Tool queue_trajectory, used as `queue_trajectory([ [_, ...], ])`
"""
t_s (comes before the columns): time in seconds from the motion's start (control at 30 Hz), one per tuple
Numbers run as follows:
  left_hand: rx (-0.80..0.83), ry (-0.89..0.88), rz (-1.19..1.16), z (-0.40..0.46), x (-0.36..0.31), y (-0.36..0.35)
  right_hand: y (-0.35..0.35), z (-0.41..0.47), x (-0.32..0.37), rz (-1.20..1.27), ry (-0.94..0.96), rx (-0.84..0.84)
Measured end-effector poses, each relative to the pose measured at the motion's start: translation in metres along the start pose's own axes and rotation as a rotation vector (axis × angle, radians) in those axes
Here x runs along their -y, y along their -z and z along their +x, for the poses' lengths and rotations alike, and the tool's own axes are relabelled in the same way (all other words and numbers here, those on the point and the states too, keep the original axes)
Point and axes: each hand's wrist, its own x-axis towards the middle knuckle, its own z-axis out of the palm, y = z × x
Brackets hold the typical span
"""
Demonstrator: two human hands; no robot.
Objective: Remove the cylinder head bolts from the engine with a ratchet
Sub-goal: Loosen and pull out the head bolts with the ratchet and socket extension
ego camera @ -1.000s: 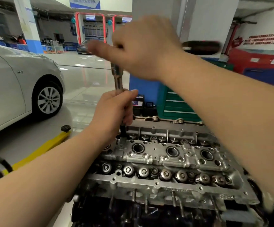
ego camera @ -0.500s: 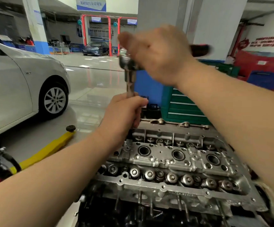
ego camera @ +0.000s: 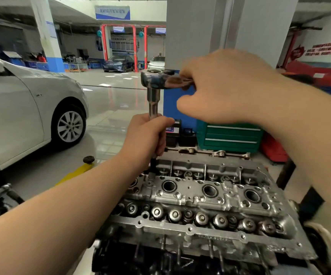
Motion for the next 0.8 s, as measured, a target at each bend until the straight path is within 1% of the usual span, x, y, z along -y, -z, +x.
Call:
queue_trajectory([
  [0.07, -0.046, 0.026, -0.009, -0.004, 0.0, -0.001, -0.01, 0.019, -0.001, 0.015, 0.062, 0.022],
  [0.13, -0.052, 0.049, 0.0, -0.01, -0.002, -0.003, -0.027, 0.045, -0.002, 0.029, 0.122, 0.056],
  [0.2, -0.084, 0.052, 0.075, -0.016, -0.004, -0.009, -0.044, 0.068, 0.003, 0.151, 0.188, 0.09],
  [0.27, -0.213, 0.017, 0.158, -0.02, -0.006, -0.013, -0.052, 0.08, 0.018, 0.297, 0.24, 0.07],
  [0.3, -0.298, -0.011, 0.17, -0.021, -0.007, -0.014, -0.055, 0.083, 0.025, 0.307, 0.248, 0.04],
  [0.37, -0.424, -0.095, 0.138, -0.021, -0.014, -0.018, -0.057, 0.086, 0.033, 0.24, 0.213, -0.03],
  [0.4, -0.46, -0.139, 0.129, -0.019, -0.018, -0.02, -0.056, 0.085, 0.034, 0.187, 0.185, -0.056],
  [0.43, -0.483, -0.177, 0.149, -0.015, -0.022, -0.022, -0.052, 0.082, 0.032, 0.12, 0.137, -0.069],
  [0.53, -0.525, -0.3, 0.307, -0.002, -0.024, -0.03, -0.034, 0.056, 0.021, -0.141, -0.049, -0.065],
  [0.6, -0.523, -0.352, 0.374, 0.006, -0.019, -0.033, -0.021, 0.031, 0.016, -0.256, -0.076, -0.062],
  [0.67, -0.498, -0.385, 0.397, 0.007, -0.015, -0.032, -0.009, 0.008, 0.02, -0.224, -0.037, -0.027],
  [0.7, -0.484, -0.388, 0.422, 0.006, -0.014, -0.032, -0.004, -0.001, 0.023, -0.186, -0.019, 0.007],
  [0.73, -0.469, -0.375, 0.453, 0.005, -0.015, -0.031, 0.0, -0.008, 0.028, -0.165, -0.005, 0.007],
  [0.77, -0.456, -0.352, 0.498, 0.004, -0.015, -0.03, 0.003, -0.014, 0.033, -0.171, 0.005, -0.039],
  [0.8, -0.458, -0.305, 0.476, 0.005, -0.015, -0.028, 0.004, -0.016, 0.036, -0.197, 0.006, -0.105],
])
